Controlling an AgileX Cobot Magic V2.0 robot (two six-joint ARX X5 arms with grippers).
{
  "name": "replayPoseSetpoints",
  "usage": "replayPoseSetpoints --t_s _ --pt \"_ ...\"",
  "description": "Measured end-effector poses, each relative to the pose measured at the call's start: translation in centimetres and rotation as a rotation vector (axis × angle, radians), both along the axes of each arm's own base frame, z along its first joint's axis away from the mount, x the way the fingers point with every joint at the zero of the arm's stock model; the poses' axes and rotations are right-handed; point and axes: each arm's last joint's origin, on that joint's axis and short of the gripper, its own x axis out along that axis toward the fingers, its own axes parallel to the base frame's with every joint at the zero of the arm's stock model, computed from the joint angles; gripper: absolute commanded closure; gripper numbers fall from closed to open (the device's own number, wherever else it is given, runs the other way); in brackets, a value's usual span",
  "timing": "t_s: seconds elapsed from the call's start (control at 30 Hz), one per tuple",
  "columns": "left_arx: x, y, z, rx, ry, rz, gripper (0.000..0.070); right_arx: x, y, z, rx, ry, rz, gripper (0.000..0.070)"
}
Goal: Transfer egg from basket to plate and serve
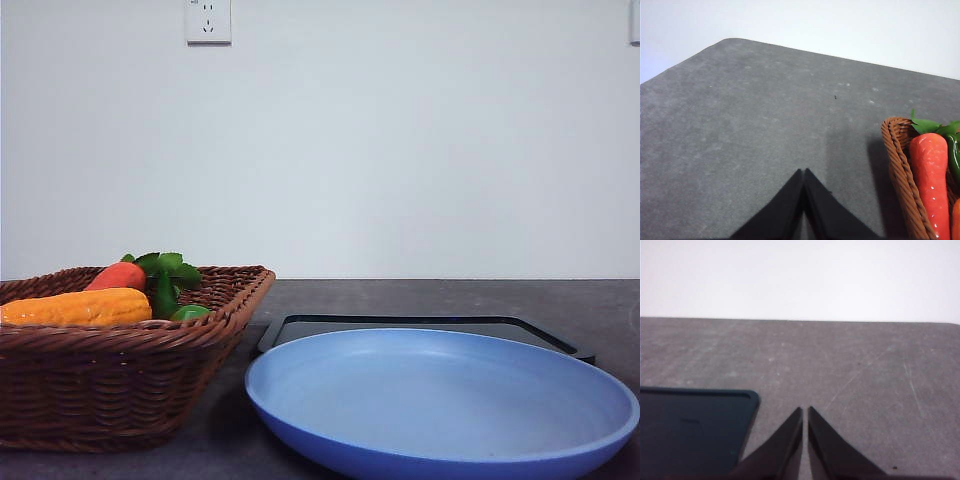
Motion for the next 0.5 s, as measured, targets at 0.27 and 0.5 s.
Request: replayPoseSetpoints --t_s 0.27,0.5 --pt "0.0 0.0 0.0 -0.145 -0.017 0.023 0.07 0.0 0.0 1.1 0.033 -0.115 0.001 0.07" --pt "0.0 -0.2 0.0 -0.221 -0.017 -0.019 0.07 -0.2 0.0 2.2 0.091 -0.228 0.008 0.07"
